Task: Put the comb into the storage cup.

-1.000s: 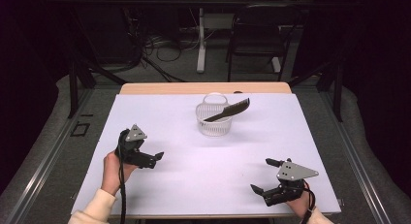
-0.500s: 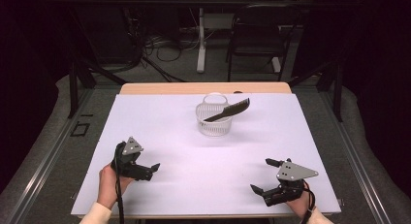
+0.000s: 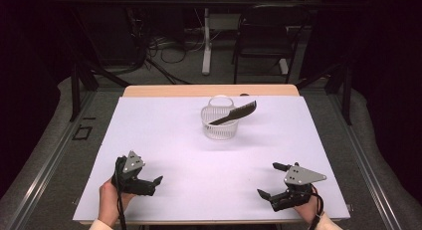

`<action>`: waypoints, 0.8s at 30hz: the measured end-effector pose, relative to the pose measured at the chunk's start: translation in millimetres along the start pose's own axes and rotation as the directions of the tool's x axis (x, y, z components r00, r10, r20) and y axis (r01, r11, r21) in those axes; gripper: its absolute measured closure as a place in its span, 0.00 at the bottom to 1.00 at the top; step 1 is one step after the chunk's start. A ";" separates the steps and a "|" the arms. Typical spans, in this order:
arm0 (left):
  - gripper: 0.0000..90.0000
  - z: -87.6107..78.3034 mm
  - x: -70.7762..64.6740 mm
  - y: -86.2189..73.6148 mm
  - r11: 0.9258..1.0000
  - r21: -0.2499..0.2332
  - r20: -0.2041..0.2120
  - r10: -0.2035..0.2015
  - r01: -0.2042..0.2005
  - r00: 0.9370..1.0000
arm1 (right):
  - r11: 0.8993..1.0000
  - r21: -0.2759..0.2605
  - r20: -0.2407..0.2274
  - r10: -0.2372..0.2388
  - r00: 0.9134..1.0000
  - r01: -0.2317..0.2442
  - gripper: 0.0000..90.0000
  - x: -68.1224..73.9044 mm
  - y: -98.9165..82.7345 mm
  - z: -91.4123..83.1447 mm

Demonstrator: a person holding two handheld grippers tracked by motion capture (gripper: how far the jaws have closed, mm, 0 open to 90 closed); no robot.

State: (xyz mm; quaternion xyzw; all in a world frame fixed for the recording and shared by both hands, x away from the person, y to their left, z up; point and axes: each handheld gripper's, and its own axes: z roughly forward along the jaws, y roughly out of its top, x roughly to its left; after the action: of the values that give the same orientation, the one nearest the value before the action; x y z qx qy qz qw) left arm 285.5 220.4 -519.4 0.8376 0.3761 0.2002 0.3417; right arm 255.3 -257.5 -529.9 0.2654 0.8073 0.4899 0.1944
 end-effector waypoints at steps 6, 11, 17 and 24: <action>0.00 -4.5 -5.5 -6.2 1.000 -0.009 -0.010 0.004 -0.004 1.000 | 1.000 -0.002 0.001 0.001 1.000 -0.001 0.01 -0.3 0.4 -0.5; 0.00 -7.9 -8.0 -10.7 1.000 -0.029 0.000 -0.009 0.009 1.000 | 1.000 -0.007 0.003 -0.005 1.000 0.005 0.01 0.7 0.9 -0.8; 0.00 -7.0 -11.2 -15.2 0.999 -0.038 0.013 -0.010 0.011 1.000 | 1.000 0.002 -0.001 -0.001 1.000 0.001 0.01 -0.1 0.4 0.9; 0.00 -7.3 -14.1 -20.5 0.998 -0.066 0.017 -0.009 0.010 1.000 | 1.000 0.000 -0.001 -0.008 1.000 0.008 0.01 0.2 0.6 0.1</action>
State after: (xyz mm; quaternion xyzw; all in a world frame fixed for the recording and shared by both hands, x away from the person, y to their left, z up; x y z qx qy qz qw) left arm 262.1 222.6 -530.4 0.8258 0.3703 0.2038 0.3734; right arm 255.4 -257.1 -529.4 0.2620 0.8085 0.4892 0.1957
